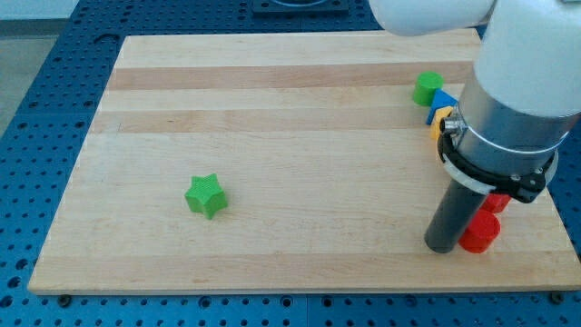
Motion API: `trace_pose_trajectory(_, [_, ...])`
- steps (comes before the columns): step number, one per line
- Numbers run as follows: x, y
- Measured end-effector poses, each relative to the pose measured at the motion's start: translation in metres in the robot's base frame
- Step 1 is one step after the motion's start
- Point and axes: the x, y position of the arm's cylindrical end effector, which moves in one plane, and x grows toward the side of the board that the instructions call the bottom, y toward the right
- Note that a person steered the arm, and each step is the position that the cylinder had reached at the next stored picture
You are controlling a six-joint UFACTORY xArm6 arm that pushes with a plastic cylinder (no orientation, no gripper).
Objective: Nudge the green star up a bit
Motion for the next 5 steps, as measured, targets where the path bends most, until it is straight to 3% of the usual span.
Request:
trace_pose_trajectory(2, [0.0, 0.026])
trace_pose_trajectory(4, [0.022, 0.006])
trace_pose_trajectory(5, [0.017, -0.03])
